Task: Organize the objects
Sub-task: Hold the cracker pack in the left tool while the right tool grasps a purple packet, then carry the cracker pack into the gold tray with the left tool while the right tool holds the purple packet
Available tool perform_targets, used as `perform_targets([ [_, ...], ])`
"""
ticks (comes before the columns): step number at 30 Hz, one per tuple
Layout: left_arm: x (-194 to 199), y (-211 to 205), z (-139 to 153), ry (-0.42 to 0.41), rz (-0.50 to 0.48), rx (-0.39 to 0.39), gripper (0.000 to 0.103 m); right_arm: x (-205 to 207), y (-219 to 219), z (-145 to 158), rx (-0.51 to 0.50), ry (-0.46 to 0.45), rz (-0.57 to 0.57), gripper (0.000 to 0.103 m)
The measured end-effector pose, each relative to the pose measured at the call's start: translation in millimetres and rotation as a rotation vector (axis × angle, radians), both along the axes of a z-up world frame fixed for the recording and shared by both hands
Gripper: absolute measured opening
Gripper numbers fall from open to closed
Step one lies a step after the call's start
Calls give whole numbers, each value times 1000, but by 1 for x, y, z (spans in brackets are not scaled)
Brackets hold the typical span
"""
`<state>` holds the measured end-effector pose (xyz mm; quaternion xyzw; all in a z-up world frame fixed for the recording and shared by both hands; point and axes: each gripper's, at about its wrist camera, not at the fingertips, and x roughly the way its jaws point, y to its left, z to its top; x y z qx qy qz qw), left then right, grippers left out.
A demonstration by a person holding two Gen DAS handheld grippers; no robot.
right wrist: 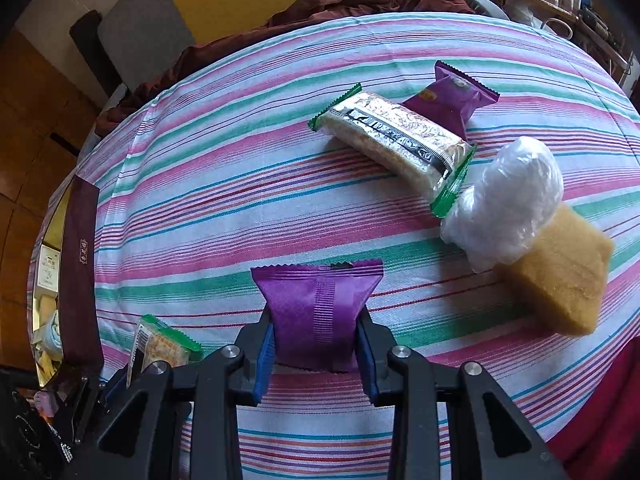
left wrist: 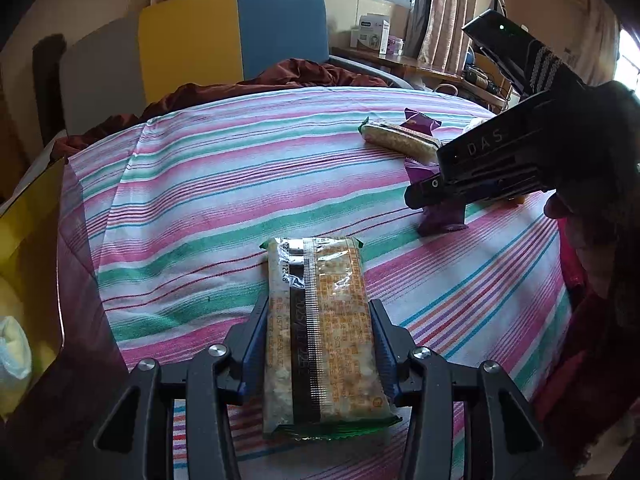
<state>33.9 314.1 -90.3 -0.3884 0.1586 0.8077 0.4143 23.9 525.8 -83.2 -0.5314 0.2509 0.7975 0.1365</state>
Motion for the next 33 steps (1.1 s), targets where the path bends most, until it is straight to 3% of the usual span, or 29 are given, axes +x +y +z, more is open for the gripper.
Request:
perform_targets([
  [7, 2, -5, 8, -32, 39, -9, 47, 3, -3, -1, 39, -24, 22, 34],
  [14, 7, -15, 29, 2, 69, 6, 47, 2, -5, -4, 50, -36, 27, 35],
  [26, -10, -54, 85, 54, 200, 55, 48, 3, -17, -3, 160, -62, 91, 35],
  [33, -20, -82, 96, 92, 274, 55, 48, 1, -22, -4, 181, -63, 99, 35],
])
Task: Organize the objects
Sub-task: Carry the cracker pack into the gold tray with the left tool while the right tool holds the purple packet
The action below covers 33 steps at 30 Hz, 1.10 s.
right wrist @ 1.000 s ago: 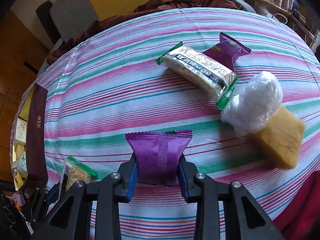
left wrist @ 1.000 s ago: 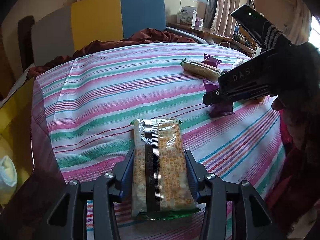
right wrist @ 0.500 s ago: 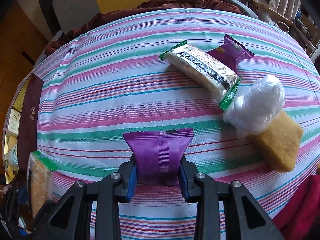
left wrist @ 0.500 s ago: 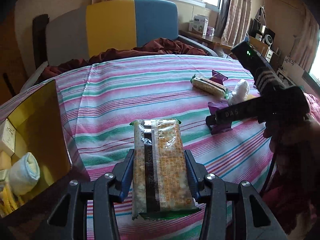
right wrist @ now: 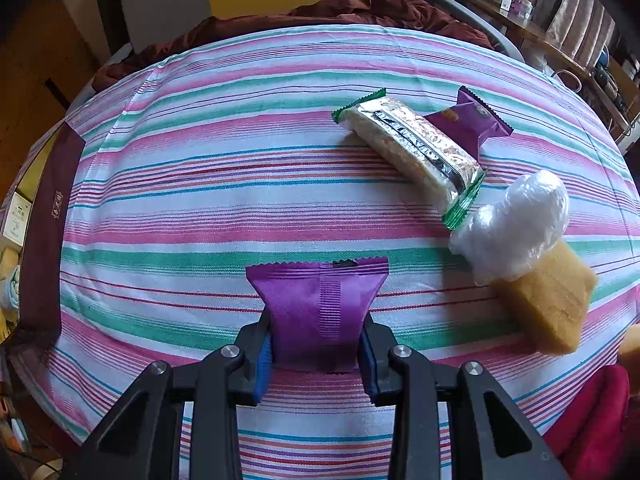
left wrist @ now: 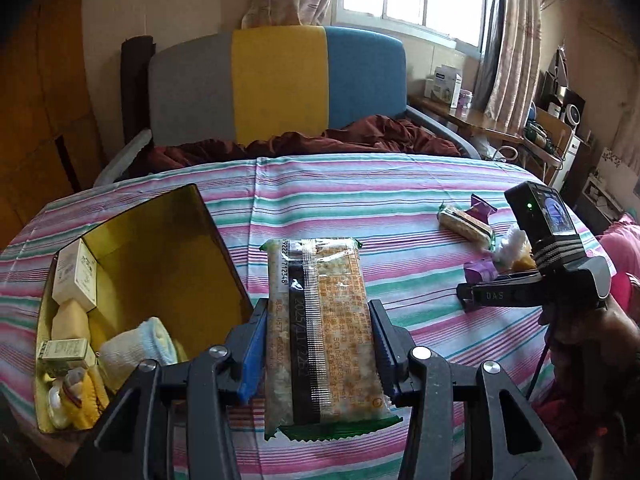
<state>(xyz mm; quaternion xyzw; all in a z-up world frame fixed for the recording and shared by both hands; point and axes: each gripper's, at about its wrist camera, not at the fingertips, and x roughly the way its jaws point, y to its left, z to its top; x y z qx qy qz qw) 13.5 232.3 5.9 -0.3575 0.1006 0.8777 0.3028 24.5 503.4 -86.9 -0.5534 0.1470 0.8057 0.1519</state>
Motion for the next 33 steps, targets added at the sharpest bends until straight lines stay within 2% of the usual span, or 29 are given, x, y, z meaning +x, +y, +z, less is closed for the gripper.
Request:
perform_targets([
  [13, -23, -63, -1, 7, 156, -2, 48, -6, -14, -3, 55, -3, 21, 35],
  [16, -32, -85, -3, -21, 189, 26, 48, -6, -18, -3, 64, -3, 23, 35],
  [21, -52, -140, -5, -91, 286, 122, 48, -3, -22, 1, 79, -2, 27, 34],
  [26, -69, -184, -8, -116, 373, 155, 48, -4, -25, 2, 94, -3, 37, 34],
  [33, -115, -197, -19, -229, 431, 203, 48, -5, -27, 1, 104, -4, 46, 34],
])
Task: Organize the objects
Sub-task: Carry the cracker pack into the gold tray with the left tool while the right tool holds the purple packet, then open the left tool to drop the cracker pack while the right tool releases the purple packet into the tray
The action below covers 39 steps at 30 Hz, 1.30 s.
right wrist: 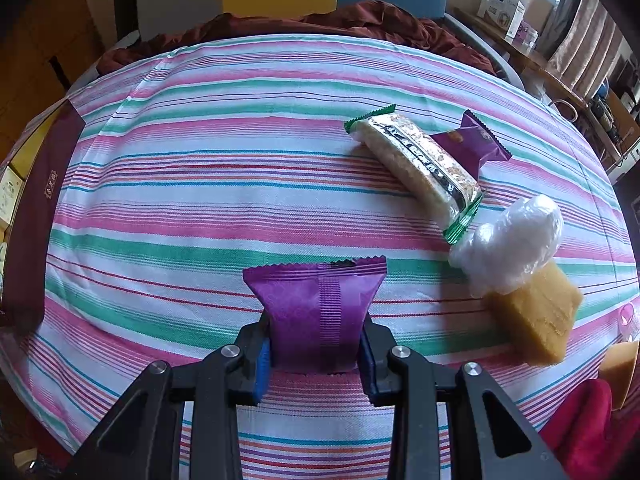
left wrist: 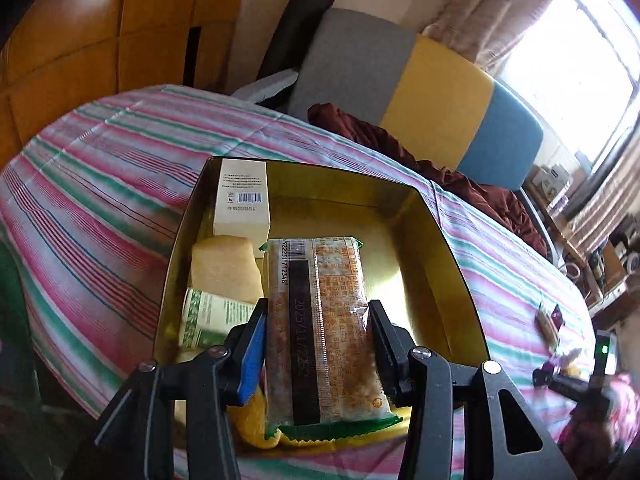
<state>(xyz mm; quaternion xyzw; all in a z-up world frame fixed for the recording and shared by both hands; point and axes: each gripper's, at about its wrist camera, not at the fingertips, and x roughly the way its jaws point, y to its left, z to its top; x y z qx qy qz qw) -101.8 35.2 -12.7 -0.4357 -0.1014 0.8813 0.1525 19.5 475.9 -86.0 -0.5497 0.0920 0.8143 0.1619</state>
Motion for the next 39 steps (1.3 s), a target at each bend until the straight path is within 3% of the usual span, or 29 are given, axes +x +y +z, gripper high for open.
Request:
perform_targets([
  [5, -39, 24, 3, 29, -24, -61, 48, 0, 0, 0, 0, 0, 1, 34],
  [9, -77, 37, -4, -7, -14, -75, 48, 0, 0, 1, -3, 0, 0, 34],
  [13, -108, 47, -19, -25, 17, -162, 48, 0, 0, 1, -3, 1, 0, 34],
  [17, -126, 54, -31, -48, 4, -225, 48, 0, 0, 0, -1, 0, 2, 34],
  [21, -132, 56, -35, -48, -30, -237, 52, -1, 1, 0, 0, 0, 2, 34],
  [26, -114, 44, -22, -25, 8, -190, 53, 0, 0, -1, -1, 0, 2, 34],
  [30, -78, 33, -4, 54, 22, -195, 55, 0, 1, 0, -1, 2, 0, 34],
  [34, -36, 20, 6, 120, 37, -204, 62, 0, 0, 3, -8, 6, 0, 33],
  [39, 0, 5, 9, 140, 50, -217, 62, -6, -13, 17, -61, 65, 20, 33],
])
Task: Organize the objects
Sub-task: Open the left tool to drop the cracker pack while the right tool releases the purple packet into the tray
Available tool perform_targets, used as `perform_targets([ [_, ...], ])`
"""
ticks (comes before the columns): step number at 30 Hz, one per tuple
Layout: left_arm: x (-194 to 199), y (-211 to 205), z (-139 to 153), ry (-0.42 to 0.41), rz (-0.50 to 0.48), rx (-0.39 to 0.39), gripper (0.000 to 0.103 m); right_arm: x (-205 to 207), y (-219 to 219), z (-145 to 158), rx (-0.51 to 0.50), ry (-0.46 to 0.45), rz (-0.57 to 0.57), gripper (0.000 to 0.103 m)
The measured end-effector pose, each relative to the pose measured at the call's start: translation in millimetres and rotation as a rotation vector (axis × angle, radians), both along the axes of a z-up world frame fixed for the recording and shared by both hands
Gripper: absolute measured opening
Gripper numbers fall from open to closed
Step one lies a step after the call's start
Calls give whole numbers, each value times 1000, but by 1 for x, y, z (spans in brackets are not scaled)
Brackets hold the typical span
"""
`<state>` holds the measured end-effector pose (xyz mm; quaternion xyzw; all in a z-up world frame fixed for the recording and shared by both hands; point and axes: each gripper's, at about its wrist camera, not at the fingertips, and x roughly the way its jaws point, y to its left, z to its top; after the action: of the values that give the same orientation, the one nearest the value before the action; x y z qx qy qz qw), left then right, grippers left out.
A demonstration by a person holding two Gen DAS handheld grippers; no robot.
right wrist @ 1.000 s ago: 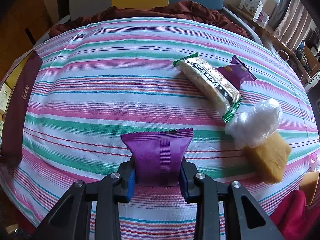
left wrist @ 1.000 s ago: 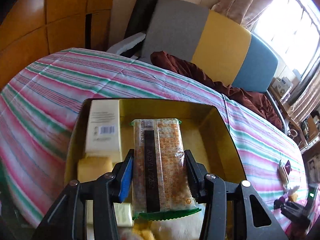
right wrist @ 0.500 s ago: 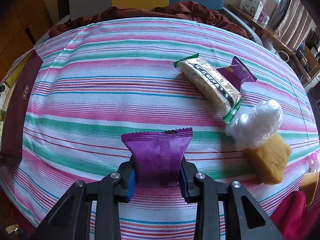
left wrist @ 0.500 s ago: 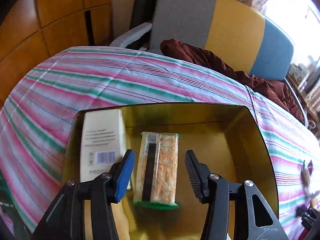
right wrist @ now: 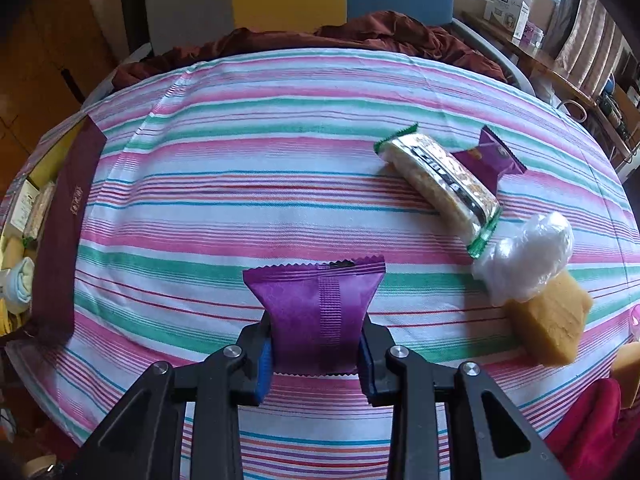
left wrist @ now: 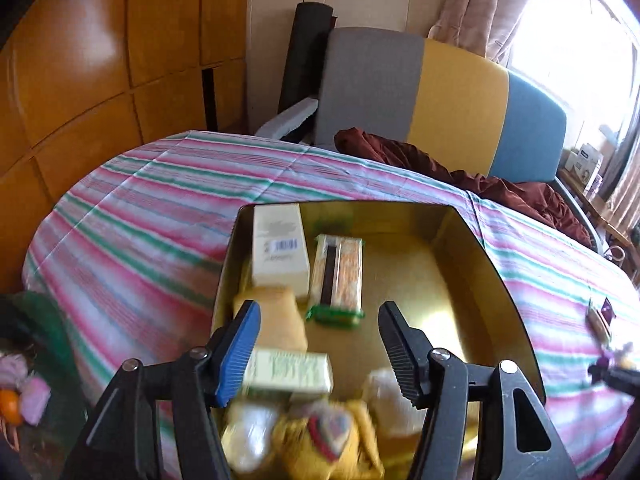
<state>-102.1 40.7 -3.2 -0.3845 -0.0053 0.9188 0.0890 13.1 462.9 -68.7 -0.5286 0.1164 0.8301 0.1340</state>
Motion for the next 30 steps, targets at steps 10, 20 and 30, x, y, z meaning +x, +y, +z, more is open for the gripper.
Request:
perform_targets([
  [10, 42, -21, 8, 55, 37, -21, 66, -57, -124, 57, -104, 167, 282, 33],
  [20, 52, -36, 8, 51, 69, -6, 68, -132, -234, 50, -224, 141, 438, 33],
  [30, 52, -48, 1, 36, 104, 1, 69, -160, -288, 17, -372, 40, 513, 47],
])
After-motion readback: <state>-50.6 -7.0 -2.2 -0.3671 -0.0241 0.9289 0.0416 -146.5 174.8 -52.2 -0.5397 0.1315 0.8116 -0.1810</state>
